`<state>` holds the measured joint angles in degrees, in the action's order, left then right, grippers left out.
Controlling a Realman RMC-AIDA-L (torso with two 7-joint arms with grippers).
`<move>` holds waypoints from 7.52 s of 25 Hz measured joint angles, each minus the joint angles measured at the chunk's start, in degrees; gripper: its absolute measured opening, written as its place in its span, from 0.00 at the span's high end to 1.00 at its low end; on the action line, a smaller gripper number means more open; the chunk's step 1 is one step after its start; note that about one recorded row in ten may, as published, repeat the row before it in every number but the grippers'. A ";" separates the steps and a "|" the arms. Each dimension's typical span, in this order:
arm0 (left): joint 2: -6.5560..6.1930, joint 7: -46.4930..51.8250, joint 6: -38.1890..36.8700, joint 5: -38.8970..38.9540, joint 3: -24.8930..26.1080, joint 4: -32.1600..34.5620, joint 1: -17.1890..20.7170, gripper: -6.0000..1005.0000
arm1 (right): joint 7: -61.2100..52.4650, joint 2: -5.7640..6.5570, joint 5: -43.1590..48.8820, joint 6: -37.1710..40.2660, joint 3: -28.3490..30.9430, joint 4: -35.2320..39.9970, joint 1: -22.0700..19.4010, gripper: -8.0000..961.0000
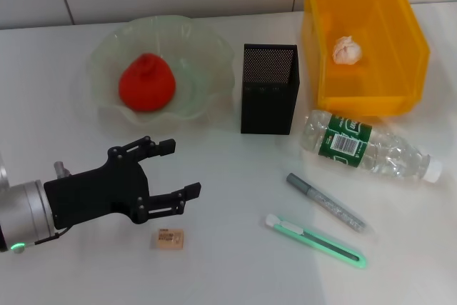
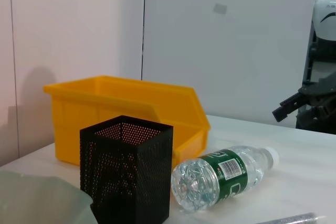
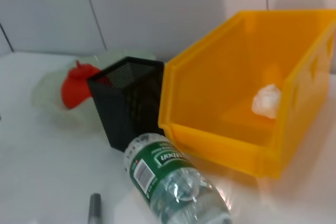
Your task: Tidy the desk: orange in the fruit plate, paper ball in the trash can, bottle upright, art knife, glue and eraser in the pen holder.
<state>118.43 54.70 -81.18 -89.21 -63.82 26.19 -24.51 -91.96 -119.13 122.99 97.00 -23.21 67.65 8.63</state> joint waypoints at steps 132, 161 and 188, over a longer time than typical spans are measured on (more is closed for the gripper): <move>-0.15 0.31 0.85 0.53 0.54 0.45 1.67 0.14 | -33.92 -0.05 22.99 7.14 -36.29 31.41 19.76 0.53; -0.13 -0.39 -1.95 0.62 0.55 0.49 3.65 0.14 | -40.88 0.13 19.44 10.48 -35.58 35.22 24.27 0.53; -0.07 -4.15 -9.55 0.71 2.56 0.18 8.61 0.14 | -48.59 -0.16 15.32 6.73 -41.83 27.98 39.81 0.53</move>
<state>118.36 50.55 -90.74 -88.49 -61.26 26.36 -15.91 -140.55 -119.29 138.31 103.74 -65.04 95.63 48.44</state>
